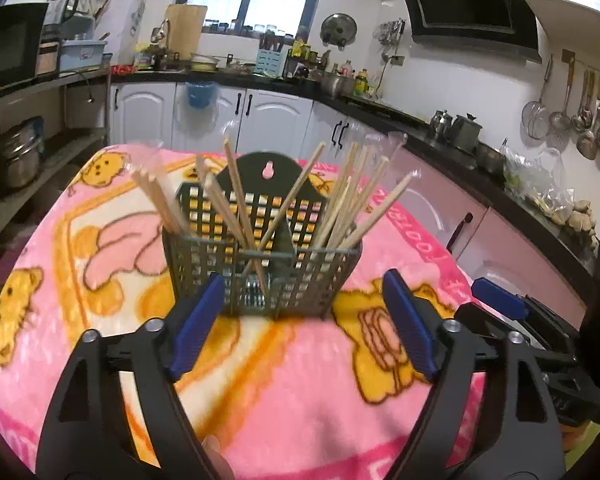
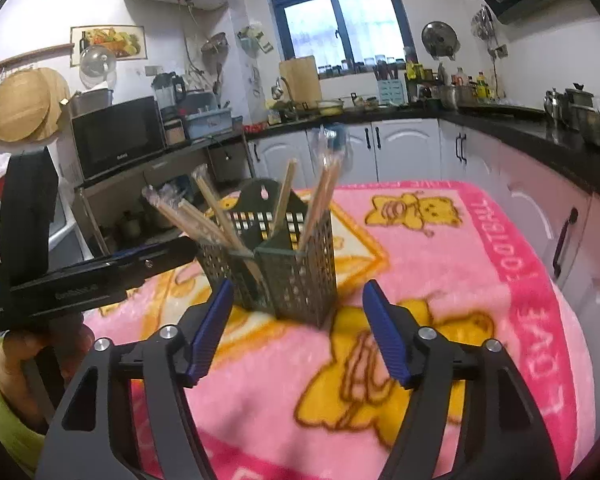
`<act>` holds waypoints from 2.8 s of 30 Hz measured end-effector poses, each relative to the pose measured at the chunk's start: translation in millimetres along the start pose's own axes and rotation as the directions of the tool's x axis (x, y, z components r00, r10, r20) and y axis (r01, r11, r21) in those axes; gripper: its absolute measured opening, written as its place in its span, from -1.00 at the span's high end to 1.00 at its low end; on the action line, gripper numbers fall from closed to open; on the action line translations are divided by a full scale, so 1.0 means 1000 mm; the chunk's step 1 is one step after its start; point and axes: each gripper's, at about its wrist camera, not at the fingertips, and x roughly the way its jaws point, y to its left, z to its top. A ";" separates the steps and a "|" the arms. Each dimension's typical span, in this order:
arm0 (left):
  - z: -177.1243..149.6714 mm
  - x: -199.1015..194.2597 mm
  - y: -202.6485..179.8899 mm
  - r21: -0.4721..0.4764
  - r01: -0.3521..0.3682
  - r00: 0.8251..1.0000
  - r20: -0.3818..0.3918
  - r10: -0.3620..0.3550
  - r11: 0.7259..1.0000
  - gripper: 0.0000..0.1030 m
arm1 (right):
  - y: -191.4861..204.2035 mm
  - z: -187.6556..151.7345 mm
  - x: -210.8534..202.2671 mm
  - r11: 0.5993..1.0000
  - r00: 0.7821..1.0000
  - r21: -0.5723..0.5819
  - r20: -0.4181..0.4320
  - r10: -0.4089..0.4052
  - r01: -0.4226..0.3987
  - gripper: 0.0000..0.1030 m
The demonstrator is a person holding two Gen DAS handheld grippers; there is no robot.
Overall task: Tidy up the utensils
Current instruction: 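Withdraw both open grippers and hold them back from the filled caddy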
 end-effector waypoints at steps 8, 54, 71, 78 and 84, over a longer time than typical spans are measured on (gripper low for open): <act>-0.028 -0.004 0.007 0.005 -0.032 0.999 -0.038 0.033 0.999 -0.79 | 0.000 -0.024 0.002 0.999 0.999 -0.005 -0.036 -0.037 0.037 -0.56; -0.094 -0.028 -0.002 0.018 -0.181 0.964 0.200 0.174 0.983 -0.79 | 0.012 -0.080 -0.042 0.975 0.939 -0.057 0.288 -0.189 0.214 -0.87; -0.094 -0.029 -0.002 0.023 -0.174 0.967 0.193 0.166 0.985 -0.79 | 0.012 -0.081 -0.042 0.975 0.939 -0.054 0.286 -0.192 0.216 -0.87; -0.094 -0.026 -0.001 0.016 -0.174 0.968 0.185 0.168 0.985 -0.79 | 0.012 -0.081 -0.042 0.975 0.939 -0.054 0.287 -0.190 0.214 -0.87; -0.094 -0.026 -0.001 0.016 -0.173 0.969 0.185 0.167 0.985 -0.79 | 0.012 -0.081 -0.042 0.976 0.939 -0.053 0.286 -0.190 0.213 -0.87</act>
